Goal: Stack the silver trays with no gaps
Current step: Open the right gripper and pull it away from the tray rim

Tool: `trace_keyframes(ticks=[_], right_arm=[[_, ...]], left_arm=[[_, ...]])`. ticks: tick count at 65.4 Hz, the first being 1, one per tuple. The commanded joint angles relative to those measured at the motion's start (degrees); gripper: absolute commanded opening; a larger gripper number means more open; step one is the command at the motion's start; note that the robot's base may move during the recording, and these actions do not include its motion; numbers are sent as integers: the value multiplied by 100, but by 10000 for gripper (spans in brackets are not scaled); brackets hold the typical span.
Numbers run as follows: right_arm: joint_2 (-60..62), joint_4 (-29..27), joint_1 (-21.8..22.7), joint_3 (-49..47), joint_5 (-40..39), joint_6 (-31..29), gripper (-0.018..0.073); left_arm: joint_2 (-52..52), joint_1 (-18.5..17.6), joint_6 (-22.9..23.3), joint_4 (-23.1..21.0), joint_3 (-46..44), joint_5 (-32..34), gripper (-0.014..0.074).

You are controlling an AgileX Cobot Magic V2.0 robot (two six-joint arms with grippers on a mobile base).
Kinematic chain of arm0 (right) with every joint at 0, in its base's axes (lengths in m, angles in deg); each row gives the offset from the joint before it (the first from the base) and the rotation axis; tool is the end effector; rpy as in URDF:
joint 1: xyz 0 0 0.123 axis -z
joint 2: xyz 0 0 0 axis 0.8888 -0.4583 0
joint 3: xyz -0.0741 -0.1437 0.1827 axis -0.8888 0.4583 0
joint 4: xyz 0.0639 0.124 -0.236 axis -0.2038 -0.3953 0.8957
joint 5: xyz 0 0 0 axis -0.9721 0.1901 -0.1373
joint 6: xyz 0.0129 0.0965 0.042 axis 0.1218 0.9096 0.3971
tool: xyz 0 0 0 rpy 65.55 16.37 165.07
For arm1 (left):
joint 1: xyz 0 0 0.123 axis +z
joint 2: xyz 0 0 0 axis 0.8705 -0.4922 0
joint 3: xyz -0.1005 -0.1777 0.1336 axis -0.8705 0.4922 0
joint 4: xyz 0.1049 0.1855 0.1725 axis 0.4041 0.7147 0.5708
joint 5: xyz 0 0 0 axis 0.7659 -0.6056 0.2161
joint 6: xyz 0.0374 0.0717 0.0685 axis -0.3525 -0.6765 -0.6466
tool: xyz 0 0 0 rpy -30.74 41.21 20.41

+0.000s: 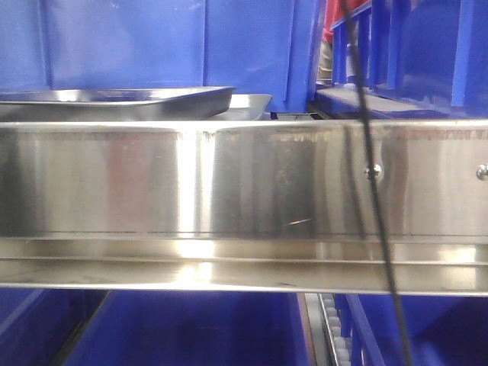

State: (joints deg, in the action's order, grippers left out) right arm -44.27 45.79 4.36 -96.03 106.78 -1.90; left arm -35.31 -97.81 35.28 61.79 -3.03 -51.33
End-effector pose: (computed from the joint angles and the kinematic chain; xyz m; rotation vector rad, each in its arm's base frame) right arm 0.2243 0.3067 0.2950 -0.5154 1.8856 0.5984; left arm 0.2395 -0.1133 0.3332 0.1286 2.0456 0.0451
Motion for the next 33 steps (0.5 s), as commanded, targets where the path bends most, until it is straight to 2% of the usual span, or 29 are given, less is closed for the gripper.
trace_keyframes(ticks=[1,19,33], right_arm=[[30,112,-12,-43,-485,-31,-69],[30,112,-12,-43,-1776,-31,-69],[30,112,-12,-43,-2377,-31,-69]], left_arm=[[44,-52,-10,69,-14,80,24],[44,-52,-10,69,-14,80,24],[44,-52,-10,69,-14,105,24]])
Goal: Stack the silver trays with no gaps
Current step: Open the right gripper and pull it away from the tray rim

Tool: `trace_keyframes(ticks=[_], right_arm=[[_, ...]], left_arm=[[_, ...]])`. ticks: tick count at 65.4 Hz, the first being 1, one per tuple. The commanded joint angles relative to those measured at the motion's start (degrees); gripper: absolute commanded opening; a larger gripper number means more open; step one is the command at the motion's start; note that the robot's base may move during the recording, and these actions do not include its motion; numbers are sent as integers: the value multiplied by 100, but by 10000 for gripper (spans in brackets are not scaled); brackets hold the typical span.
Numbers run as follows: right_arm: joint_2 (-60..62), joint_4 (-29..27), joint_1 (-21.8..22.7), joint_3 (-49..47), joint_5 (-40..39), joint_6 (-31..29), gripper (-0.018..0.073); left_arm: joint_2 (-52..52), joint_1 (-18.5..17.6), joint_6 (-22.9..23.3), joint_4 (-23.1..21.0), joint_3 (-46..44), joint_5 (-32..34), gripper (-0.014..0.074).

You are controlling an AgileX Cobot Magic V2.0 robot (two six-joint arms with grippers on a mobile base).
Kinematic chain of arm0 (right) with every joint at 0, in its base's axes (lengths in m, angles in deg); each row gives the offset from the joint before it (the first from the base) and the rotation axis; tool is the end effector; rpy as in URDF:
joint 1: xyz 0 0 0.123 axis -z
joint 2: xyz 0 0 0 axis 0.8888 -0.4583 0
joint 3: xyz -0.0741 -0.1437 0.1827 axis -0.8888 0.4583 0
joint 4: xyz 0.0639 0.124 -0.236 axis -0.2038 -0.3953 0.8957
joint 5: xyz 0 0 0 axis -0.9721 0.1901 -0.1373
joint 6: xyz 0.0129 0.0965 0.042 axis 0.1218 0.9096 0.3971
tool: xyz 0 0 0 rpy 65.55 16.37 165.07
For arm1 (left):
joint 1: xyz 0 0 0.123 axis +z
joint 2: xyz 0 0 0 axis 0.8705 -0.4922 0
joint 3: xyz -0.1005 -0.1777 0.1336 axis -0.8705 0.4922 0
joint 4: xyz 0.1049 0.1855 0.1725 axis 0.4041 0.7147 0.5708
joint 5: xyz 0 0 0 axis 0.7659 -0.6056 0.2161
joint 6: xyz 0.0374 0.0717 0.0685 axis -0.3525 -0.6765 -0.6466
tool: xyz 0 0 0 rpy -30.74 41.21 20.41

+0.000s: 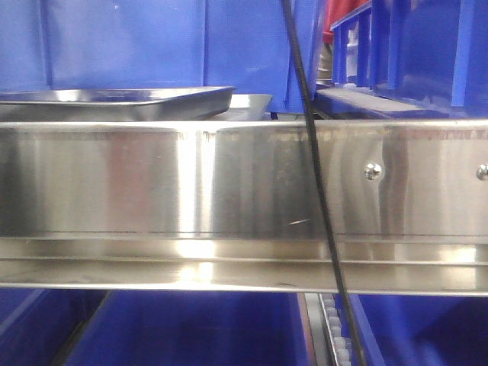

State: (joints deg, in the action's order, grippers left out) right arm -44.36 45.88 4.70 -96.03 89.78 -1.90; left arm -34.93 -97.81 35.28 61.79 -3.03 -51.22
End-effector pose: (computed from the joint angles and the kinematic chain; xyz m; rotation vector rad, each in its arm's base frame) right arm 0.2071 0.3272 0.3066 -0.6743 1.7550 0.8797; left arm 0.2385 -0.1126 0.3350 0.1268 2.0391 0.0398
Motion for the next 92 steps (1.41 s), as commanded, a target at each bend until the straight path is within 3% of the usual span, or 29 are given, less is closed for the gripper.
trace_keyframes(ticks=[1,26,44,59,92], right_arm=[[39,103,-45,-43,-708,-31,-69],[39,103,-35,-43,-918,-31,-69],[321,108,-13,-43,-223,-96,-69],[1214,687,151,60,-11,-105,-69],[3649,748,189,2477,-588,-105,-69]], left_arm=[[6,-52,-10,69,-14,94,24],[6,-52,-10,69,-14,140,24],[6,-52,-10,69,-14,140,24],[6,-52,-10,69,-14,140,24],[6,-52,-10,69,-14,154,24]])
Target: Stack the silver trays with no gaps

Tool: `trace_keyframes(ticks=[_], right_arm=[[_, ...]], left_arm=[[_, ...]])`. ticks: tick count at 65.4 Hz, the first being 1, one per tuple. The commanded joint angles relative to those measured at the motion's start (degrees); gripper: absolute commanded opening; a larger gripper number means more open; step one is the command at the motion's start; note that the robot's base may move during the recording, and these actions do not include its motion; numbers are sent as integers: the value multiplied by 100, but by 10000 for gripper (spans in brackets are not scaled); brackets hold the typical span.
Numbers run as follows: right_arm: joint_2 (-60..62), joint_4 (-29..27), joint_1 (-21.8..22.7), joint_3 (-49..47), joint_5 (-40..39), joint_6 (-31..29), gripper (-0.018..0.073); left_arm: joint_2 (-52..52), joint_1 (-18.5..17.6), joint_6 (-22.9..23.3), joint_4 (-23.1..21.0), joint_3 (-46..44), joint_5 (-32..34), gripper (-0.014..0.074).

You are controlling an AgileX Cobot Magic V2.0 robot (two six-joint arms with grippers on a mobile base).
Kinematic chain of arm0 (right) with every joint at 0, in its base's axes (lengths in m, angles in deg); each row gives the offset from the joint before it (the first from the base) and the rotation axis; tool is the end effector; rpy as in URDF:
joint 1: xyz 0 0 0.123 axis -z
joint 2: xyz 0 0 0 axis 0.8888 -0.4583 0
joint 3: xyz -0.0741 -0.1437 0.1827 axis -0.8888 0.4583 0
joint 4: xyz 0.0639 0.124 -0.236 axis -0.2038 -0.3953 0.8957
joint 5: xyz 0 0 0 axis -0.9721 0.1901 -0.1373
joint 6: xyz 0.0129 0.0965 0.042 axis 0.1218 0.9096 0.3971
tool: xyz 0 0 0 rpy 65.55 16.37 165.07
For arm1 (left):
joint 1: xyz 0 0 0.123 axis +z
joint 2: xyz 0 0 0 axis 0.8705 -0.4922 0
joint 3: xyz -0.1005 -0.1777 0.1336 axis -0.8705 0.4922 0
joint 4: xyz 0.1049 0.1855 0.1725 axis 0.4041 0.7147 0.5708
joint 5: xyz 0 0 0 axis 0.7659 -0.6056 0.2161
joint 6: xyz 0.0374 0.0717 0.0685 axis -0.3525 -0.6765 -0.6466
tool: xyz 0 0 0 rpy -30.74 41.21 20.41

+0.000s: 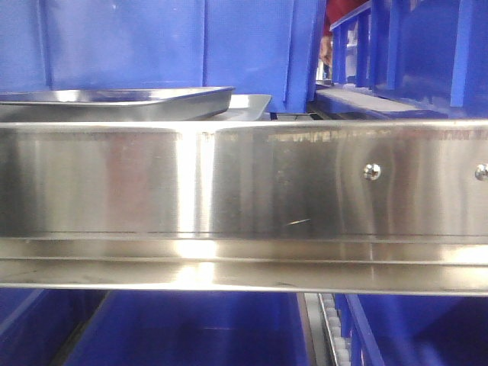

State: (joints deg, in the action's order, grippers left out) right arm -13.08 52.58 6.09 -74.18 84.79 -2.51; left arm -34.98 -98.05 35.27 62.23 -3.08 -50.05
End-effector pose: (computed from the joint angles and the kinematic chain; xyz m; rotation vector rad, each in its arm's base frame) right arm 0.1399 0.2236 0.3431 -0.7358 1.5006 0.9106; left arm 0.2389 -0.1152 0.3366 0.1441 2.0215 0.0273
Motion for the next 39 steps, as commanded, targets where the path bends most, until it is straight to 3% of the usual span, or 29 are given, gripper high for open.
trace_keyframes(ticks=[1,14,39], right_arm=[[622,78,66,356,-89,-45,-69],[2271,78,726,1315,-76,-45,-69],[4637,89,3334,2436,313,-292,-69]], left_arm=[[11,-29,-9,25,-10,37,24],[11,-29,-9,25,-10,37,24],[11,-29,-9,25,-10,37,24]])
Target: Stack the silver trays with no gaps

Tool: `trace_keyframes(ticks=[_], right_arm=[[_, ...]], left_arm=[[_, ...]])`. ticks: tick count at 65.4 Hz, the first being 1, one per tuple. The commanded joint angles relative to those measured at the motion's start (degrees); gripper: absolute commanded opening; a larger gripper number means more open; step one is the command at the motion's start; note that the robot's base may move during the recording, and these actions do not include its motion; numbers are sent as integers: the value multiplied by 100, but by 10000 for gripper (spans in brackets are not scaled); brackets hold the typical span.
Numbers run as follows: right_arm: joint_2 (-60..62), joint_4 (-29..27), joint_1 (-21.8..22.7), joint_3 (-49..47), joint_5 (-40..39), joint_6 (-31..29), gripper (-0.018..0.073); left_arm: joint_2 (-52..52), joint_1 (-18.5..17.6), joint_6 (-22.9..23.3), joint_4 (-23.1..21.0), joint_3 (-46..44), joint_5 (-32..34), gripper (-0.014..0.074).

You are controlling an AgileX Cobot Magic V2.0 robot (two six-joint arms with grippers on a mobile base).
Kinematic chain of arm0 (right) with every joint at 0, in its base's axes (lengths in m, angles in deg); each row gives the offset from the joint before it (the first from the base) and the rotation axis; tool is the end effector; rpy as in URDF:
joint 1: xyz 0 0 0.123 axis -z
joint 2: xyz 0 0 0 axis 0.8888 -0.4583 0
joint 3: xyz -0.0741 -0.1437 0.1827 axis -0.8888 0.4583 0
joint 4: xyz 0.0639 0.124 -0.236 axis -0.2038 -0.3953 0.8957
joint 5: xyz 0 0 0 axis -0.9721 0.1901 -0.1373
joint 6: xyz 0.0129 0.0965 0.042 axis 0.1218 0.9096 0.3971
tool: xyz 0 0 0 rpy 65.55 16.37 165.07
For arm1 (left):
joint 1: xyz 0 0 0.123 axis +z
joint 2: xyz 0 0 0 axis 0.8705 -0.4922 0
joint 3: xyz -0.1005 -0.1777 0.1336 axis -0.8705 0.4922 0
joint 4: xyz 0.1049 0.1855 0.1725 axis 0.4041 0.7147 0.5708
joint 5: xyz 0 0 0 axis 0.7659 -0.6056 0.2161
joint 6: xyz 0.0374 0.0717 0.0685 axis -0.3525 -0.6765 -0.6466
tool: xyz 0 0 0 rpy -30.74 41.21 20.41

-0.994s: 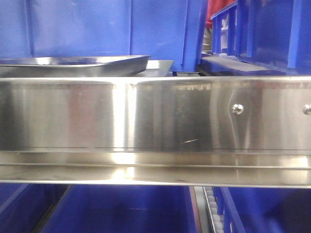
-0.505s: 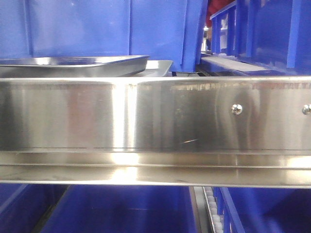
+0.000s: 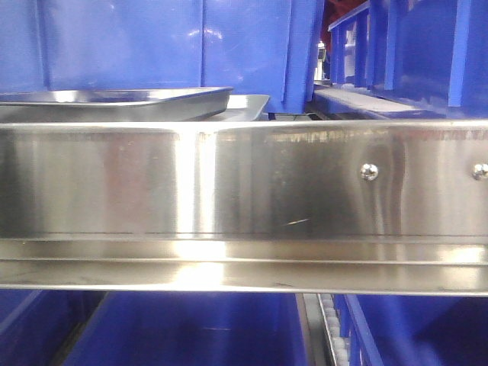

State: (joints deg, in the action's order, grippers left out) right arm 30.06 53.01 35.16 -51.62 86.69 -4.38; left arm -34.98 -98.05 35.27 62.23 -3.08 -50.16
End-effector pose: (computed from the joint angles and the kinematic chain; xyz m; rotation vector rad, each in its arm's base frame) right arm 0.1075 0.0593 0.3378 -0.2668 1.2337 0.5145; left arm 0.2388 -0.1150 0.3365 0.1432 2.0227 0.0289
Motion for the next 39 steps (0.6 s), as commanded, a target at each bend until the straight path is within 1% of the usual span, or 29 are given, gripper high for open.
trace_keyframes(ticks=[1,7,10,14,24,39], right_arm=[[384,46,517,215,135,-105,-69],[757,46,1135,493,166,-105,-69],[879,61,1347,616,199,-105,-69],[933,84,1486,797,342,-105,-69],[933,195,1495,1392,685,-105,-69],[933,195,1495,2242,589,-105,-69]], left_arm=[[11,-29,-9,25,-10,48,24],[11,-29,-9,25,-10,48,24],[11,-29,-9,25,-10,48,24],[11,-29,-9,25,-10,48,24],[11,-29,-9,25,-10,48,24],[11,-29,-9,25,-10,48,24]])
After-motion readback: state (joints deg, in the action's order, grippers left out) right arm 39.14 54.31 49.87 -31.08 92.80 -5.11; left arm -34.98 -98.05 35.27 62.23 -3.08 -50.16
